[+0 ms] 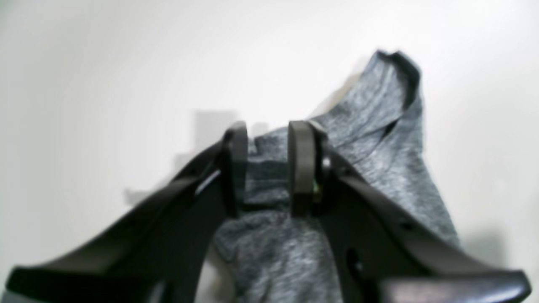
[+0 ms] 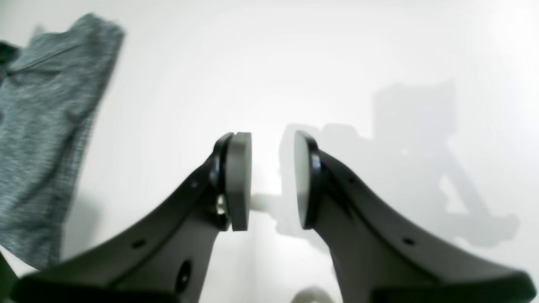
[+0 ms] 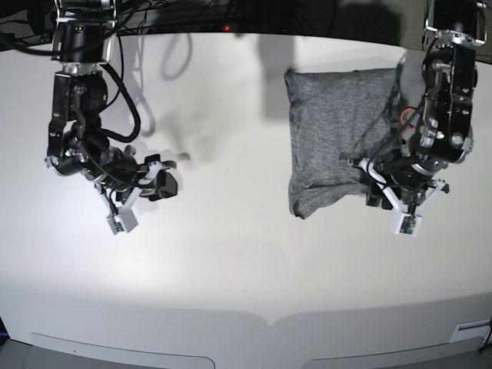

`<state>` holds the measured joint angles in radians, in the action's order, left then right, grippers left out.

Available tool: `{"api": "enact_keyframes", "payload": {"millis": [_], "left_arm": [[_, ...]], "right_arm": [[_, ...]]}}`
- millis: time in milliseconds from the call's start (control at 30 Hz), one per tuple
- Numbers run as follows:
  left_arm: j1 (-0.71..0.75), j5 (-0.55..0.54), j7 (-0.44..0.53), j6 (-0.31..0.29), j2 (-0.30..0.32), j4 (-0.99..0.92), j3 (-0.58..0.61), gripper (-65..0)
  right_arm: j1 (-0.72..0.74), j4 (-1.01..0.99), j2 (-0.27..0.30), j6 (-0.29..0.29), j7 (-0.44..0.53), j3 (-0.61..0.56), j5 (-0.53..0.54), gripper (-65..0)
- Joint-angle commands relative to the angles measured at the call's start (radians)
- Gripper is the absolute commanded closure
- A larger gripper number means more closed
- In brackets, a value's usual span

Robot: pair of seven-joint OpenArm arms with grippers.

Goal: Fold the T-shirt properly

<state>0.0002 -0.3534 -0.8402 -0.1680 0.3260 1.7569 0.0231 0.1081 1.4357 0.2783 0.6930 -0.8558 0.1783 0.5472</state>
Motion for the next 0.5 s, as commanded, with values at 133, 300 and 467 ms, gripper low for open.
{"api": "enact_keyframes", "payload": {"millis": [133, 300, 467], "left_arm": [[0.056, -0.101, -0.014, -0.124, 0.010, 0.019, -0.195, -16.3], [0.164, -0.194, -0.081, -0.192, 0.010, 0.032, -0.356, -16.3], [0.299, -0.250, -0.095, -0.261, 0.010, 0.145, -0.463, -16.3]], "right_arm": [[-0.027, 0.054, 0.047, 0.005, -0.006, 0.029, 0.066, -16.8], [-0.133, 0.157, 0.048, 0.005, -0.031, 0.060, 0.086, -16.8], [-0.260, 0.314, 0.048, 0.005, -0.059, 0.117, 0.087, -16.8]]}}
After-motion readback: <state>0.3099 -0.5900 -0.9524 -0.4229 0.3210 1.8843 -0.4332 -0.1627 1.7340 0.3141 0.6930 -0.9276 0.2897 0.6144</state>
